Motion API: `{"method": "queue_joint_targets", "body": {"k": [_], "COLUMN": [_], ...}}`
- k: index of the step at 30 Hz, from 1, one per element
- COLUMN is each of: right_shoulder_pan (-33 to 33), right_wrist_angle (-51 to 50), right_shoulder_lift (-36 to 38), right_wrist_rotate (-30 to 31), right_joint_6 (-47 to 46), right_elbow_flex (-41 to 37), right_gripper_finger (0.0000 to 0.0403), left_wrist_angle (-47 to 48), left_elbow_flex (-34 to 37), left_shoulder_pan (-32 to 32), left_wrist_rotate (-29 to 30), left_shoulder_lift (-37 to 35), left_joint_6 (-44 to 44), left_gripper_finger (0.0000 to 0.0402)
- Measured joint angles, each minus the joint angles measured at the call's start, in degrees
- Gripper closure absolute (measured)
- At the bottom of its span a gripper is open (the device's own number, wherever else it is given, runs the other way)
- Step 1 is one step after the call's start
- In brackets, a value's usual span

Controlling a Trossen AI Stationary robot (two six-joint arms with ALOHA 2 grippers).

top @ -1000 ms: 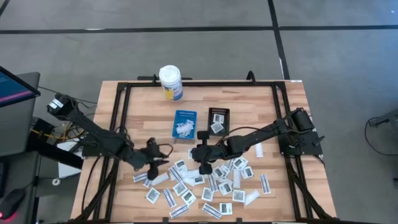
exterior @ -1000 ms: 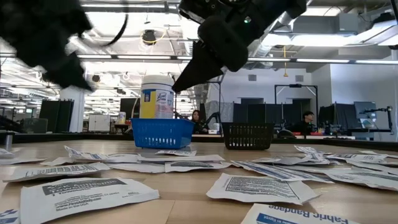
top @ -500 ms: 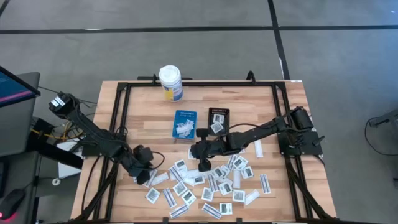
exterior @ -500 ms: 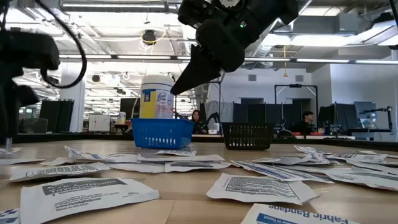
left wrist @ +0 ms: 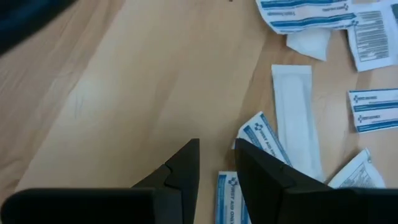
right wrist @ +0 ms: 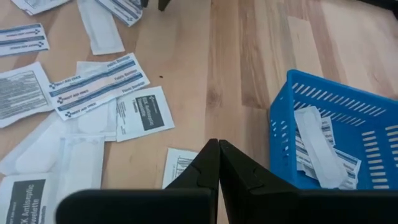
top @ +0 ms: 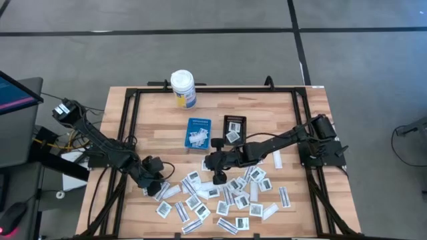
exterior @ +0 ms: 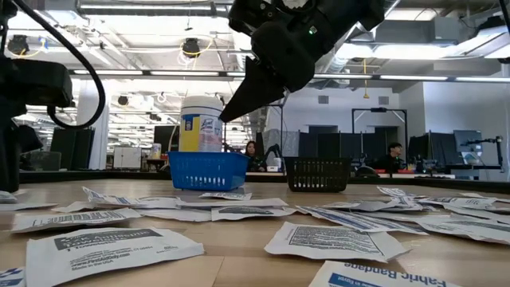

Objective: Pick & Place First Aid Supplies

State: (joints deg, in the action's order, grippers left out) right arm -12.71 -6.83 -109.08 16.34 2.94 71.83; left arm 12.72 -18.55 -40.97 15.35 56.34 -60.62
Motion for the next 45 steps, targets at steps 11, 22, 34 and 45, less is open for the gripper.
{"method": "queue_joint_targets", "body": {"k": [11, 22, 34, 45], "right_shoulder_pan": [0.0, -0.4, -0.4, -0.8], "right_wrist_angle": [-0.2, -0.4, -0.4, -0.4], "right_shoulder_lift": [0.0, 0.0, 0.0, 0.0], "right_wrist_rotate": [0.0, 0.0, 0.0, 0.0], "right_joint_6": [0.0, 0.0, 0.0, -0.6], "right_elbow_flex": [0.0, 0.0, 0.0, 0.0], "right_gripper_finger": [0.0403, 0.0403, 0.0403, 0.0403], "left_wrist_angle": [-4.8, -5.9, -28.3, -57.8], "left_elbow_flex": [0.0, -0.1, 0.1, 0.0], "left_shoulder_pan": [0.0, 0.0, 0.1, 12.9], "left_wrist_rotate": [-0.1, -0.8, 13.4, 35.6], "left_shoulder_lift": [1.0, 5.5, 5.8, 5.7], "left_joint_6": [0.3, 0.4, 16.9, 58.8], "left_gripper_finger": [0.03, 0.0305, 0.0396, 0.0397]}}
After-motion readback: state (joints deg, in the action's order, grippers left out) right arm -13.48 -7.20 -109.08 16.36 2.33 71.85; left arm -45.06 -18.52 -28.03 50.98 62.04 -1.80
